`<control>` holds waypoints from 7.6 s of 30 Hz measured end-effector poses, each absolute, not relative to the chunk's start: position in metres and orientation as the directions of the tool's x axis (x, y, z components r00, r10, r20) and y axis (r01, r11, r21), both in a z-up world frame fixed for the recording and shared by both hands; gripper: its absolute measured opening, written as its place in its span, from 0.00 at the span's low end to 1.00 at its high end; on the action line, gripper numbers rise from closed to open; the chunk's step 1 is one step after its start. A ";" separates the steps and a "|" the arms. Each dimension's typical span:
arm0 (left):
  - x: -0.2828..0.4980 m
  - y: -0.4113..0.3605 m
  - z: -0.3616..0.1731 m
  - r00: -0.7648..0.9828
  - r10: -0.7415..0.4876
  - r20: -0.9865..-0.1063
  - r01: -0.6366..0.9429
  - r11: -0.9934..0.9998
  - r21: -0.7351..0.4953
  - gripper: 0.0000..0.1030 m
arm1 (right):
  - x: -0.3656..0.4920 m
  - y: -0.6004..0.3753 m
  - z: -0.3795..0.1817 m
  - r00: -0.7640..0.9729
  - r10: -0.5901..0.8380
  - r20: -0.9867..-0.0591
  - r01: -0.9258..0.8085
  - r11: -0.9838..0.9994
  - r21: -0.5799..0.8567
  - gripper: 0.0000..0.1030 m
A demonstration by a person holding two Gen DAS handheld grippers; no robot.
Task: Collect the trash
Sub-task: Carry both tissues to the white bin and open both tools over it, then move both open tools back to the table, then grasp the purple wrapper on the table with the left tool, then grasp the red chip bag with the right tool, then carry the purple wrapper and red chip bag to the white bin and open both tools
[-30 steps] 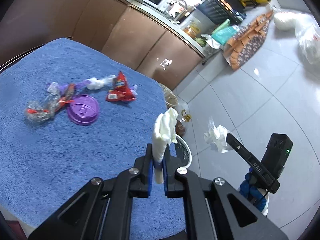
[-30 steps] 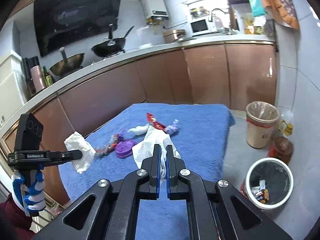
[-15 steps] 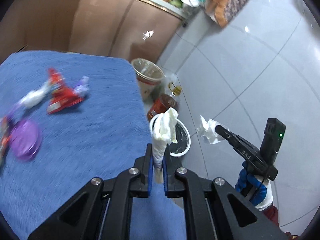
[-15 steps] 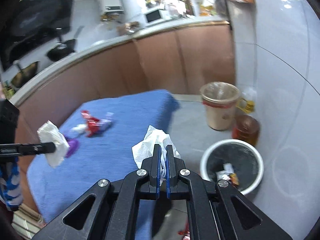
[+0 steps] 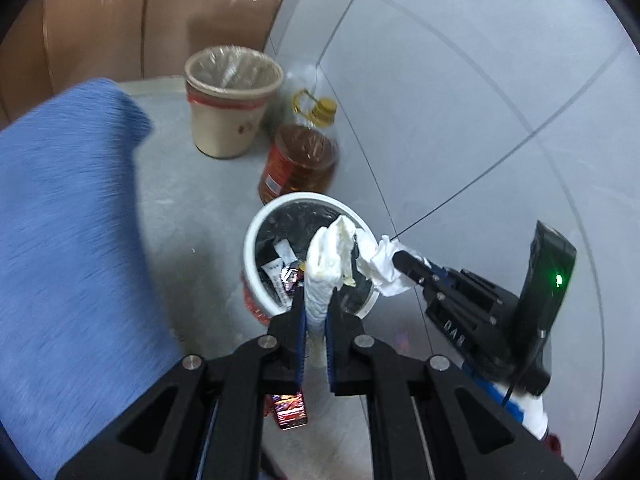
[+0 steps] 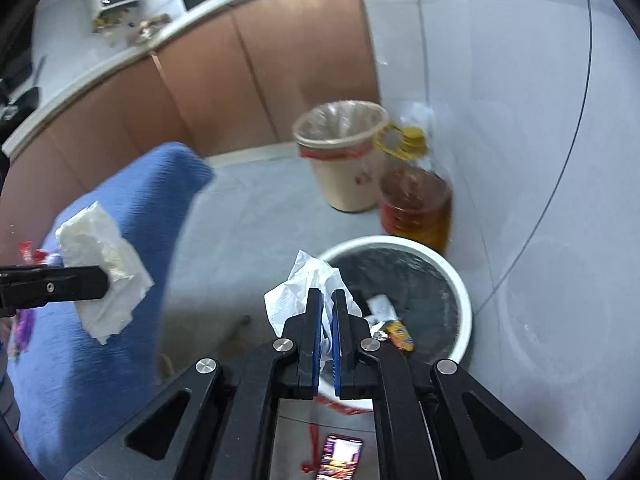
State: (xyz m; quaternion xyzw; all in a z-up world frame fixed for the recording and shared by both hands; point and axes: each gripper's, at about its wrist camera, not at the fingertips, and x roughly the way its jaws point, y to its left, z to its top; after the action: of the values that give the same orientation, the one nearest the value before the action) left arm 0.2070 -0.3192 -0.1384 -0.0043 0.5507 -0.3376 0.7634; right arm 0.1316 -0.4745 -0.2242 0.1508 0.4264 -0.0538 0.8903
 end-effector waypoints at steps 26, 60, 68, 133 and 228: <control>0.239 -0.373 -0.172 0.200 -0.548 -0.812 0.487 0.775 -0.403 0.42 | 0.147 -0.486 -0.264 0.583 -0.057 -0.810 0.298 0.943 0.147 0.33; 0.059 -0.128 0.036 0.600 -0.515 -0.612 0.472 0.846 -0.248 0.42 | -0.012 -0.305 0.018 0.889 0.021 -0.458 -0.001 0.999 0.044 0.40; 0.038 -0.062 0.041 0.656 -0.473 -0.588 0.411 0.878 -0.247 0.42 | -0.019 -0.268 0.037 0.903 0.083 -0.421 -0.075 0.997 0.035 0.42; 0.214 0.168 -0.132 0.526 -0.362 -0.770 0.174 0.932 -0.319 0.07 | 0.220 -0.063 -0.131 0.547 0.452 -0.705 -0.513 0.846 0.144 0.49; 0.291 -0.421 -0.227 0.088 -0.585 -0.806 0.452 0.744 -0.491 0.31 | 0.169 -0.501 -0.308 0.563 0.148 -0.813 0.204 0.928 0.310 0.21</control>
State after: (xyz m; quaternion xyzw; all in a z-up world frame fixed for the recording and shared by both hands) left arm 0.2911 -0.4213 -0.2266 -0.0578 0.5760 -0.3527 0.7352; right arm 0.1686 -0.5012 -0.3084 0.1884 0.4673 -0.0163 0.8636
